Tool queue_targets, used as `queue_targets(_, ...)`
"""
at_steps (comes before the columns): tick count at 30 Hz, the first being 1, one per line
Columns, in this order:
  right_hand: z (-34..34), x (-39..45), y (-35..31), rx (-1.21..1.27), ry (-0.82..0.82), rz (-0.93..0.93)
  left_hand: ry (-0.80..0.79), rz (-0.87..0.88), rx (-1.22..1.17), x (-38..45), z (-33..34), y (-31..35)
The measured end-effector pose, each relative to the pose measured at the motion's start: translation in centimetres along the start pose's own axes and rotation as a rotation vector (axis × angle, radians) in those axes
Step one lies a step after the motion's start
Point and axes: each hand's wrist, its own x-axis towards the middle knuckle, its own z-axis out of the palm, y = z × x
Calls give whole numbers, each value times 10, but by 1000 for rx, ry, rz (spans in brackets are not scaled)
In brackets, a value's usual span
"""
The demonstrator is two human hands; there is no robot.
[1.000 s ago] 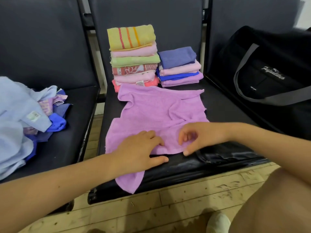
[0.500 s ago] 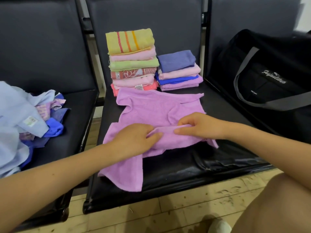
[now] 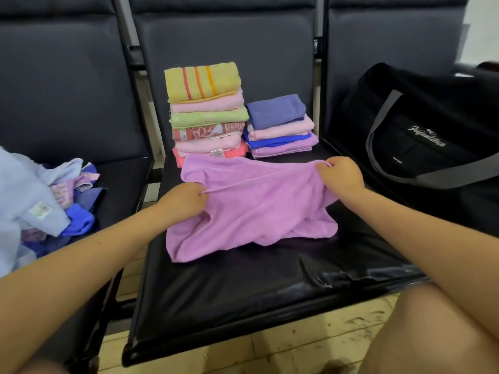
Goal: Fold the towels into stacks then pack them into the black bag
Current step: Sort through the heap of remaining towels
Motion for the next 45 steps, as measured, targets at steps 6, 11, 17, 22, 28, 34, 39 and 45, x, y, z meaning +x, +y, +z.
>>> queue_targets(6,25,-3,12,-363,-257,-238,59,161,-7,9,12,-2)
queue_targets(11,36,-21,8,-491,-483,-365,12,252,236,1,16,-8)
queue_targets(17,25,-29,17,-336,-573,-324,-21,259,249,-21,19,10)
queue_targets(22,4,-34,21,-339,-676,-310,-272,164,131,-38,14,18)
queue_targets(28,-28,-31,19,-18,-486,-262,-194,92,-170,-38,-9,24)
queue_targets(34,-20,-16,30,-98,-378,-97,-39,-101,-487,-13,-27,15)
queue_targets(39,-5,-5,37,-326,-374,-72,100,-199,-299,19,-19,8)
queue_targets(45,3,-6,21,-277,-209,-179,176,-134,22,49,0,-11)
